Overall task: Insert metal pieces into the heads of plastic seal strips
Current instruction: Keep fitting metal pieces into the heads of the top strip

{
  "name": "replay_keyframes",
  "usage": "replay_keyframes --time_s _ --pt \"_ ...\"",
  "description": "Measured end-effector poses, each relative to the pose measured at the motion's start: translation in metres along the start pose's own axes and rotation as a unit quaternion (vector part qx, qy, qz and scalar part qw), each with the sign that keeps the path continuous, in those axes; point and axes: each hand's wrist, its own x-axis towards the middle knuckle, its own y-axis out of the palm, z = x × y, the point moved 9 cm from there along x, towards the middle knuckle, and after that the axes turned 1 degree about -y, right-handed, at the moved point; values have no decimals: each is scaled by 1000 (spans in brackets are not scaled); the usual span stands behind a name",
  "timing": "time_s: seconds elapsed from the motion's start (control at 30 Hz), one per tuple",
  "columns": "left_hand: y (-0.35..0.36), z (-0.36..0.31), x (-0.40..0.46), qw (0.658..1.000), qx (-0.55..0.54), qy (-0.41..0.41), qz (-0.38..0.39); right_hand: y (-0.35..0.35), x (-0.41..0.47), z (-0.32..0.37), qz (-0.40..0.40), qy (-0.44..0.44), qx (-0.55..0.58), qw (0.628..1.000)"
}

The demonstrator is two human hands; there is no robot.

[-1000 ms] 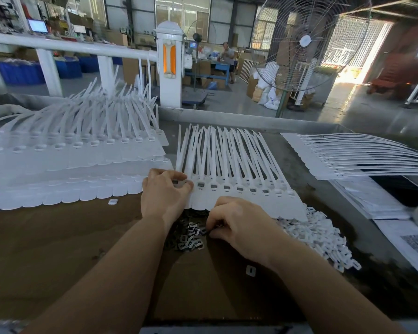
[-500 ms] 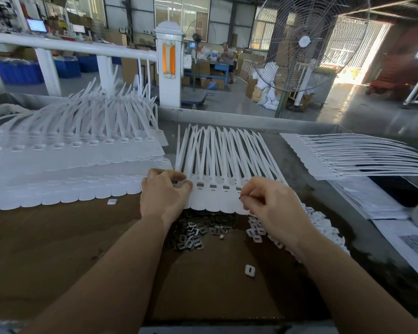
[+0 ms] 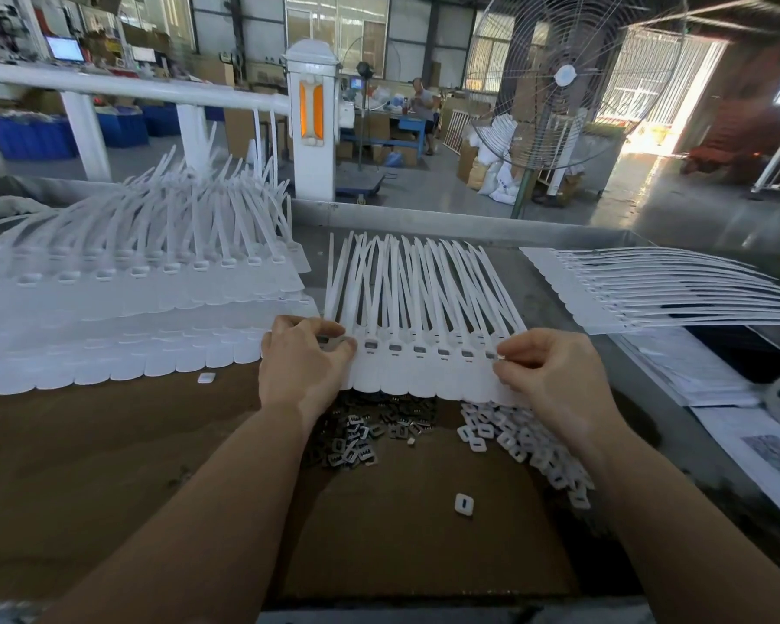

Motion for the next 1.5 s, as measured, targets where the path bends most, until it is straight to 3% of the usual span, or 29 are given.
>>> replay_keyframes --time_s 0.47,1.1,1.37,1.5 --pt "1 1 0 1000 -1 -9 0 -23 24 -17 -12 0 -66 998" --pt "0 2 0 1000 -4 -1 -2 2 37 -16 96 10 -219 971" --pt "-1 2 0 1000 0 -2 -5 -16 31 -5 -3 -5 -171 985" --pt "-1 1 0 1000 4 0 -5 -9 15 20 -18 -60 -154 986"
